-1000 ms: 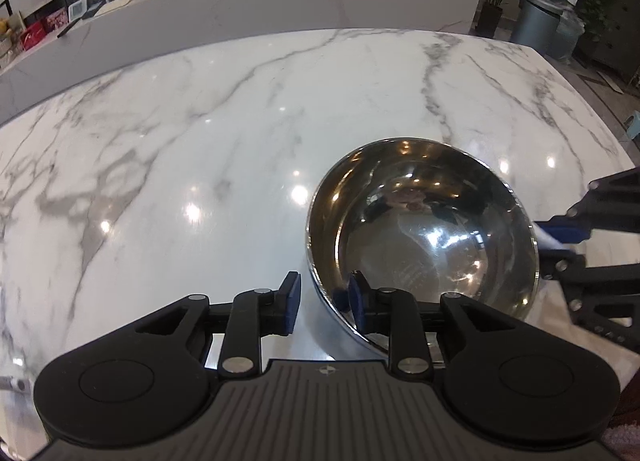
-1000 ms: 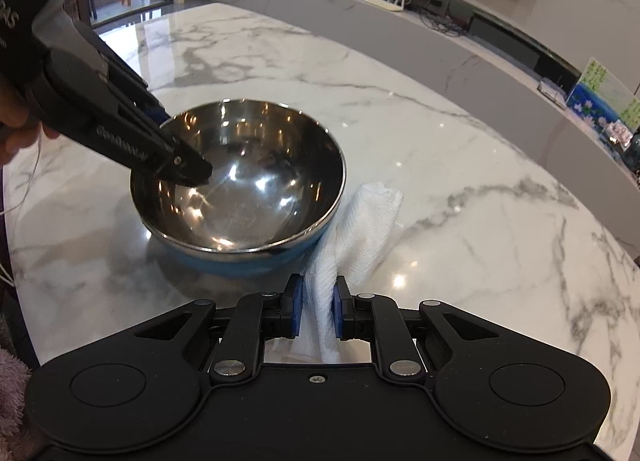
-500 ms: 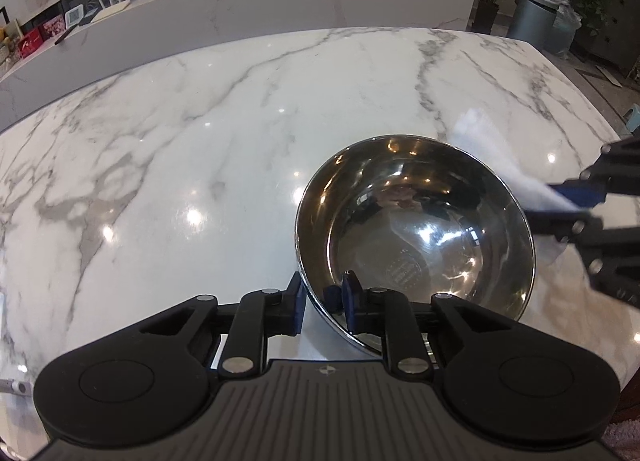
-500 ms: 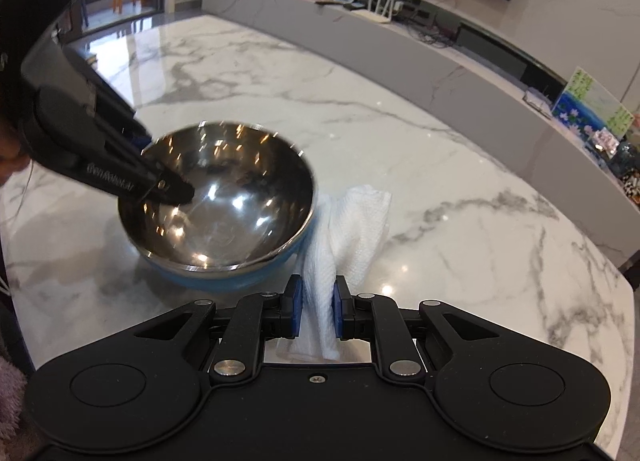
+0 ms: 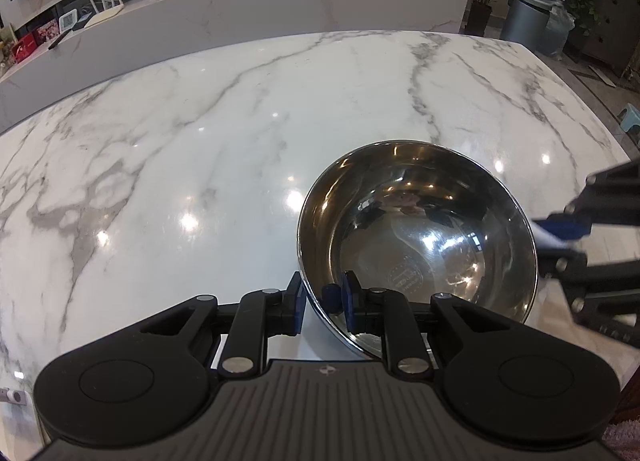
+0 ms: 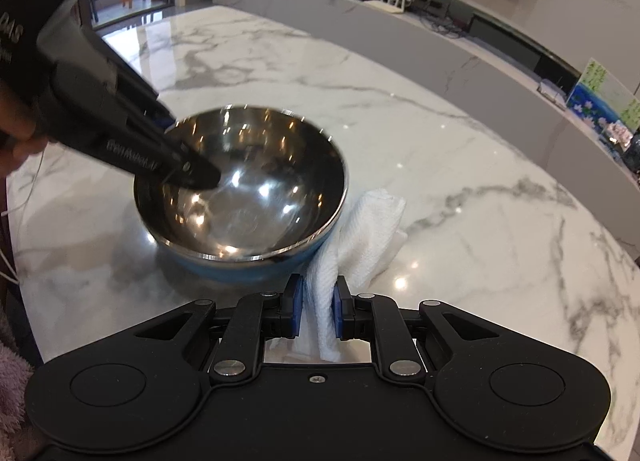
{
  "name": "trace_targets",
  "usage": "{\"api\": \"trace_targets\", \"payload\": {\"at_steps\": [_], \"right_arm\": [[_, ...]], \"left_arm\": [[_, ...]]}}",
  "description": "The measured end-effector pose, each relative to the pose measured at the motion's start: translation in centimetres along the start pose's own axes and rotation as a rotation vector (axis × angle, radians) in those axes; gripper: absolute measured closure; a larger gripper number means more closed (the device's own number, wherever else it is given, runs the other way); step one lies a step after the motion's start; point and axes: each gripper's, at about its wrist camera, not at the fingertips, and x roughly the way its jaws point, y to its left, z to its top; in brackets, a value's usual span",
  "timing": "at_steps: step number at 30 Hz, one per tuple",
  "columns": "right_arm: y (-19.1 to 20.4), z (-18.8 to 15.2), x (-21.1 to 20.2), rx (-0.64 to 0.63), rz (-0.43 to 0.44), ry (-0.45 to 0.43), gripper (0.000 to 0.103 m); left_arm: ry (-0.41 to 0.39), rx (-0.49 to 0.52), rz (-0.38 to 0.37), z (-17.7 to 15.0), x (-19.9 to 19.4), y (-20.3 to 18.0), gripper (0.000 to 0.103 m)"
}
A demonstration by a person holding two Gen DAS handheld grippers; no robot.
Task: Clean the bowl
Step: 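Hold the bowl rim with the left tool while the right tool keeps wiping the outside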
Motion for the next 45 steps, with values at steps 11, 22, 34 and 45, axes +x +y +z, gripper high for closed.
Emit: {"api": "trace_targets", "payload": {"at_steps": [11, 22, 34, 45], "right_arm": [[-0.7, 0.0, -0.3, 0.008, -0.024, -0.002, 0.090], [-1.8, 0.8, -1.9, 0.046, -0.044, -0.061, 0.090], [0.1, -0.1, -0.5, 0.025, 0.017, -0.019, 0.090], [0.1, 0.3, -0.9, 0.016, -0.009, -0.031, 0.090]], "left_arm": [[-0.001, -0.034, 0.009, -0.3, -1.1, 0.4, 0.068], [0.001, 0.003, 0.011, -0.3, -1.0, -0.4, 0.080], [0.012, -0.002, 0.021, -0.4, -0.7, -0.5, 0.079], [0.015, -0.025, 0.004, -0.4, -1.4, -0.1, 0.070]]}}
